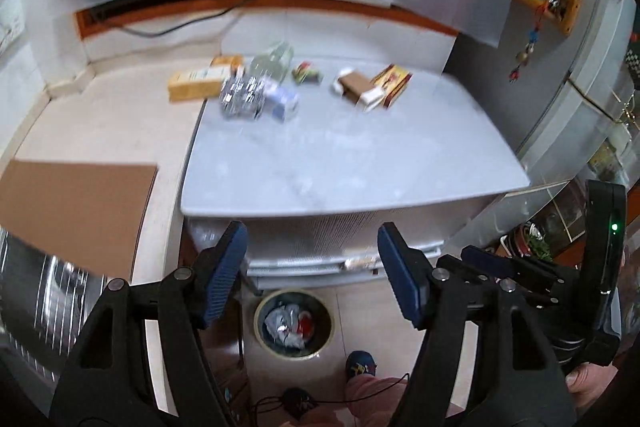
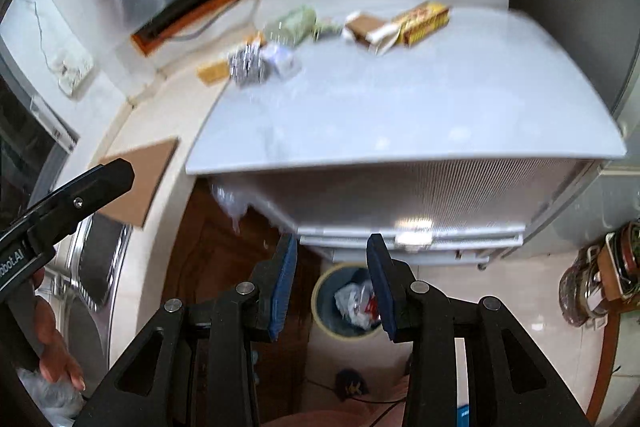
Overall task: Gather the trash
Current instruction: 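Raise both tools back above the table, then grasp the brown paper cup with the left tool while the right tool grasps the yellow seasoning box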
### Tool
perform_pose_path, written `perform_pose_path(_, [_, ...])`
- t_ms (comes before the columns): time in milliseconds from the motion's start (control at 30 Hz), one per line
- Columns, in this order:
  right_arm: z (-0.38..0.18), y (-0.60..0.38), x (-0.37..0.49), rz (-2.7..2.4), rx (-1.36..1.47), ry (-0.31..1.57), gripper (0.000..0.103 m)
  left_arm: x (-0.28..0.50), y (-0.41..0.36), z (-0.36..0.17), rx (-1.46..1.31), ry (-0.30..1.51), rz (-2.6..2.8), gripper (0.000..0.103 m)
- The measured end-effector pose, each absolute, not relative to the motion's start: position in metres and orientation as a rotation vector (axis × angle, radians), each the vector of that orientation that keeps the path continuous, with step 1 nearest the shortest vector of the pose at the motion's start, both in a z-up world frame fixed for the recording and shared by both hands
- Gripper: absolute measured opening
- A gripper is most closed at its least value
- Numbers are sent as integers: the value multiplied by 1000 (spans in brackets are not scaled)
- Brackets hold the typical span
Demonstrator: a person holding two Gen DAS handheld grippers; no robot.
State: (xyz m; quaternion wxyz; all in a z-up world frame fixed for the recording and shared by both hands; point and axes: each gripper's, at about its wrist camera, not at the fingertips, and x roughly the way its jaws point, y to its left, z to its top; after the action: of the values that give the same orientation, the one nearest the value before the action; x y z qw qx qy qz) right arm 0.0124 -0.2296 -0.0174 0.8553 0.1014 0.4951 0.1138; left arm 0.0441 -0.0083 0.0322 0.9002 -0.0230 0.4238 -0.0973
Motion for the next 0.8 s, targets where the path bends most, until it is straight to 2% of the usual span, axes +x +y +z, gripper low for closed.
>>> perform_pose_path(67, [-5, -240, 24, 228, 220, 1020, 40, 60, -15, 42, -49, 865, -214, 66])
perform_pose_path(167, [7, -257, 49, 211, 237, 986, 43, 89, -29, 51, -49, 861, -218, 84])
perform_pose_path(333, [13, -289, 118, 196, 256, 947, 44, 154, -54, 54, -82, 850, -192, 84])
perform_pose_path(500, [13, -329, 202, 195, 268, 940, 53, 236, -84, 46, -127, 892, -157, 84])
perform_pose_path(800, [-15, -389, 344, 200, 279, 993, 55, 371, -127, -18, -215, 1003, -52, 84])
